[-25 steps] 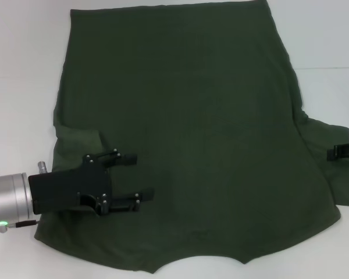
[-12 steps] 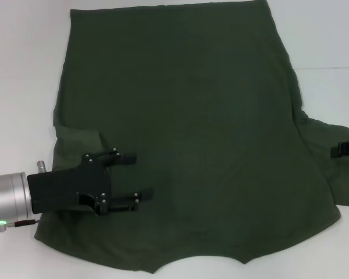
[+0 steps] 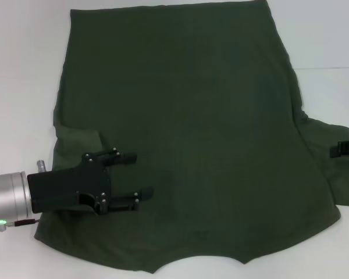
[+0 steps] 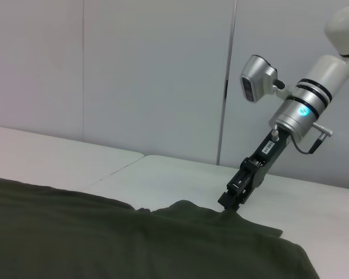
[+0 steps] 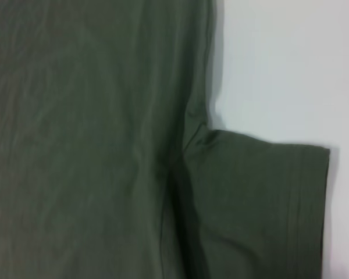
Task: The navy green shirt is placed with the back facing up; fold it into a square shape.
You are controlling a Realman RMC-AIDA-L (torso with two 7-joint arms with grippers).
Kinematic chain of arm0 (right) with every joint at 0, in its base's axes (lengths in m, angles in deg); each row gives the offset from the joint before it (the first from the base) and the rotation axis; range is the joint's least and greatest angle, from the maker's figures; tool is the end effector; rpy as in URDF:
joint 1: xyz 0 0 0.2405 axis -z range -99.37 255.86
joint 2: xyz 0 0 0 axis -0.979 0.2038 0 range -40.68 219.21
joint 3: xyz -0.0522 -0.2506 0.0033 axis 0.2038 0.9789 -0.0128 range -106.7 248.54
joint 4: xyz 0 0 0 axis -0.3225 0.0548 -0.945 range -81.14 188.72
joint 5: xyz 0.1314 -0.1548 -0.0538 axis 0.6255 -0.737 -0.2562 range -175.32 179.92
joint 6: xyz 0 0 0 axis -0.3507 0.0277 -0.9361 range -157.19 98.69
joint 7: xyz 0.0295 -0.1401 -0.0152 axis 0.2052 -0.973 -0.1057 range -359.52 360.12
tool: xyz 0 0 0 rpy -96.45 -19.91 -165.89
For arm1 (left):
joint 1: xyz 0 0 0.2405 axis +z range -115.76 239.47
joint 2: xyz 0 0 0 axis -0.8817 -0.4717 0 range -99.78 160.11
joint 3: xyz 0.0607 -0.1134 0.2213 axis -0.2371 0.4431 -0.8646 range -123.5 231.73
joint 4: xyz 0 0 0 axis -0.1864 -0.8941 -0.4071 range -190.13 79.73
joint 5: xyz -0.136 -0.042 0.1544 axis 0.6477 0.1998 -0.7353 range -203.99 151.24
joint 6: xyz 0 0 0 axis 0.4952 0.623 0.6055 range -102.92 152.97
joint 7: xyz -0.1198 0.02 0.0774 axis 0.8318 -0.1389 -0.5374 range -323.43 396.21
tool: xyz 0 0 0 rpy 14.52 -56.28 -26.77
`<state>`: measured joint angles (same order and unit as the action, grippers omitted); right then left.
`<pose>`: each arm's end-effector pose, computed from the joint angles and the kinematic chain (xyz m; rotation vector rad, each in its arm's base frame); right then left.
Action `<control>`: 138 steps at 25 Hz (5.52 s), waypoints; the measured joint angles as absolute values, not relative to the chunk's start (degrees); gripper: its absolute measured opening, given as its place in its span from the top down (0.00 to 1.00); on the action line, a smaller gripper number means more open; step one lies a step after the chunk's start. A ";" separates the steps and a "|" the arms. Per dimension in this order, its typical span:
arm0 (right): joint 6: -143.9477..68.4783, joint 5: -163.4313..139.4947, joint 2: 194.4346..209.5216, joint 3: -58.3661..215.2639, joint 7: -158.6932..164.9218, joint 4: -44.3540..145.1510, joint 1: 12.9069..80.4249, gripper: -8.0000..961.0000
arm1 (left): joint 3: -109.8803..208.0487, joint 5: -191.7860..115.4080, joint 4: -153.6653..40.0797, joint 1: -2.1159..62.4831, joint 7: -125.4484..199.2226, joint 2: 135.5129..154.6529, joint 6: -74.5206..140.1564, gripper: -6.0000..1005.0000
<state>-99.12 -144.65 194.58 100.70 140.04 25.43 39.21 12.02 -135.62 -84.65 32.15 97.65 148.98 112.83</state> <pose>0.3523 0.3831 0.0828 -1.9040 1.8145 0.1701 -0.2659 0.3177 -0.0223 -2.7273 -0.3514 -0.7495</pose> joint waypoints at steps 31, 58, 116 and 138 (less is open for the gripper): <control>-97.44 -144.65 195.40 101.00 139.37 25.62 38.80 0.12 | 12.16 -135.62 -84.83 32.15 97.65 149.00 112.92 0.16; -97.27 -144.65 195.44 101.16 139.96 25.94 38.87 0.60 | 12.24 -135.62 -85.00 31.88 97.65 148.86 112.91 0.16; -104.50 -137.91 194.14 101.02 137.72 18.71 38.06 0.98 | 12.53 -135.07 -85.08 31.89 97.30 148.64 113.00 0.16; -106.11 -138.04 195.24 109.00 135.06 18.90 30.32 0.98 | 12.64 -134.75 -85.88 31.79 97.65 148.61 113.00 0.16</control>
